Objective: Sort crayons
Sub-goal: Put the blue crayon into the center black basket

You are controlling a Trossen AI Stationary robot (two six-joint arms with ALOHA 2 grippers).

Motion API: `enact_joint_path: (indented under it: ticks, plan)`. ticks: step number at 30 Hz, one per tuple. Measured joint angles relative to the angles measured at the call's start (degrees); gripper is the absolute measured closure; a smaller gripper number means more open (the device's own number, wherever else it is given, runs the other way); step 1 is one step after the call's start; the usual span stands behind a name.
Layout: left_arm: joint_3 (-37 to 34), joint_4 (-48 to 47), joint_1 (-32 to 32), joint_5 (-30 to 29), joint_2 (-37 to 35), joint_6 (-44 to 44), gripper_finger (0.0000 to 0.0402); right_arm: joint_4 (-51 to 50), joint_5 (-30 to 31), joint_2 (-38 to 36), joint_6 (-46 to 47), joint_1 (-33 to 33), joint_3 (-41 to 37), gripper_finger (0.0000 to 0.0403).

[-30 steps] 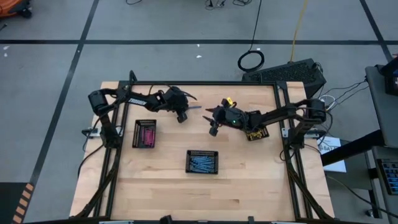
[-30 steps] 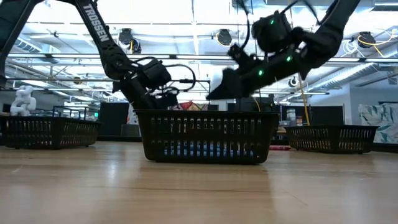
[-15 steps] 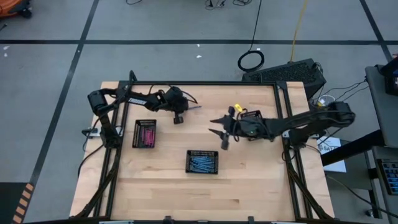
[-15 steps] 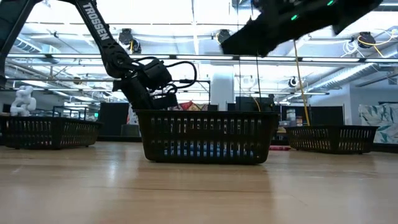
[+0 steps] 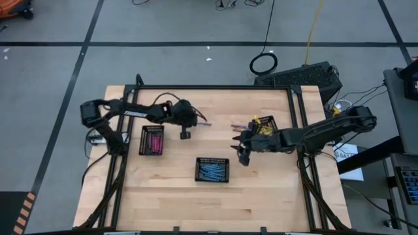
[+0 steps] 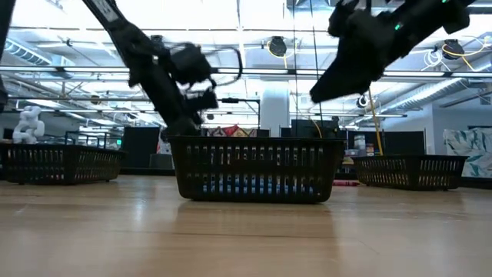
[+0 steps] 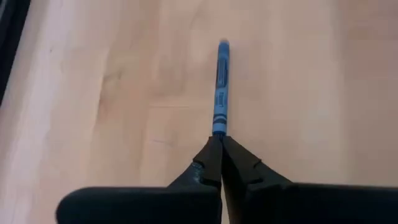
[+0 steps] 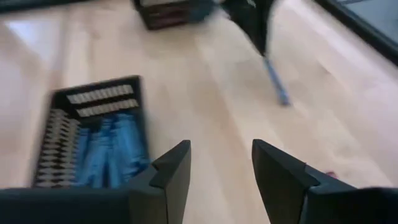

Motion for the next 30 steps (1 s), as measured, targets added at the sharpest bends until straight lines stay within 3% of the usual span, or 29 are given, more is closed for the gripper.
enact_joint_path:
  ticks: [7, 11, 15, 17, 21, 24, 27, 30]
  plan:
    - [0.11, -5.48, -9.17, -0.56, -4.50, -7.83, 0.0401, 0.75, 9.08, 6.82, -1.10, -0.23, 0.04, 0.0248]
    - [-0.11, -5.64, -12.98, -1.92, -3.36, -13.90, 0.0401, 0.98, 9.10, 8.90, -0.98, -0.69, 0.04, 0.0248]
    - [-1.53, -5.58, -14.96, -9.48, -3.26, -18.71, 0.0401, 1.29, 9.02, 10.82, -0.99, -0.73, 0.04, 0.0248]
    - [-1.86, -4.25, -15.08, -9.75, -3.31, -19.43, 0.0401, 1.79, 9.00, 11.52, -0.98, -0.79, 0.04, 0.0248]
    - [-1.89, 1.53, -15.19, 3.01, -2.97, -17.25, 0.0397, 2.45, 9.04, 11.91, -0.99, -0.91, 0.04, 0.0248]
    - [-1.85, 1.41, -16.04, 12.24, -1.07, -12.39, 0.0370, 3.08, 8.99, 11.97, -0.98, -0.91, 0.07, 0.0248]
    - [-1.90, 0.86, -17.41, 13.83, 0.98, -8.25, 0.0324, 3.89, 8.98, 11.94, -0.99, -0.86, 0.07, 0.0248]
    - [-1.88, 1.00, -18.37, 11.52, 3.50, -6.28, 0.0269, 4.01, 8.98, 11.94, -1.13, -0.86, 0.07, 0.0248]
